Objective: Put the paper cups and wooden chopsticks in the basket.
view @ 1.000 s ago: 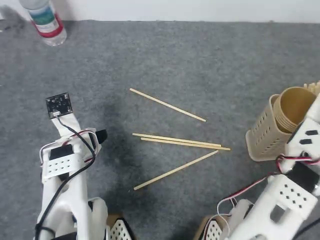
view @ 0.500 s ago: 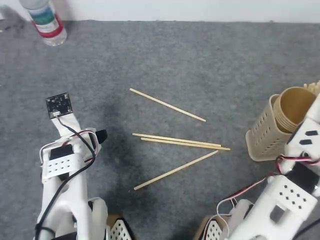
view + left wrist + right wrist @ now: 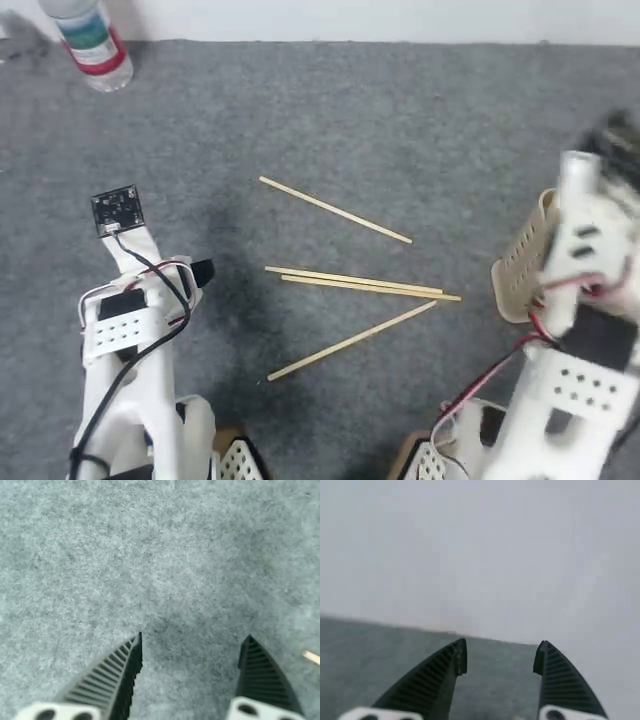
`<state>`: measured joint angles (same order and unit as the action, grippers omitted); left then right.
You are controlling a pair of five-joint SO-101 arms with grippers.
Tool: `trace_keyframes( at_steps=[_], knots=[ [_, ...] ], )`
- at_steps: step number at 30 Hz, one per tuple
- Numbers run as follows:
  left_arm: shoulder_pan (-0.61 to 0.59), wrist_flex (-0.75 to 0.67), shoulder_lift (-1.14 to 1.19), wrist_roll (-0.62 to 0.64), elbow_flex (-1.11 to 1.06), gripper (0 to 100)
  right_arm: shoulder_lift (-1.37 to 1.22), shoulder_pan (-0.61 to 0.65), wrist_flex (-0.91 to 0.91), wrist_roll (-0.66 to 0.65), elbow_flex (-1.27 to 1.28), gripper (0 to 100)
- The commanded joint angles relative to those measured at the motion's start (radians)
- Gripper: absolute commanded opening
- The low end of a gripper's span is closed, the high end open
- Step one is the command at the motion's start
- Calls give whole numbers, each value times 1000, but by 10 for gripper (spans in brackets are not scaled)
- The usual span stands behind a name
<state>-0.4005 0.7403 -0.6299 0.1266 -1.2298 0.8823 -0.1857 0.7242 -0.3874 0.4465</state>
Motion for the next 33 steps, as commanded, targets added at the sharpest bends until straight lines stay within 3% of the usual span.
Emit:
trace_keyframes(
  at_steps=[1,5,13,24,33],
  knots=[
    [8,-11,-8,11,5,297,-140,251,298,-80,-325,220],
    [8,-11,-8,11,5,297,-337,409,496,-87,-543,220],
    [9,-14,-8,11,5,297,-716,564,713,-196,-770,220],
    [9,-11,-8,11,5,297,-1159,622,654,-344,-775,220],
    [11,-12,-8,12,5,297,-1383,584,535,-348,-775,220]
  ],
)
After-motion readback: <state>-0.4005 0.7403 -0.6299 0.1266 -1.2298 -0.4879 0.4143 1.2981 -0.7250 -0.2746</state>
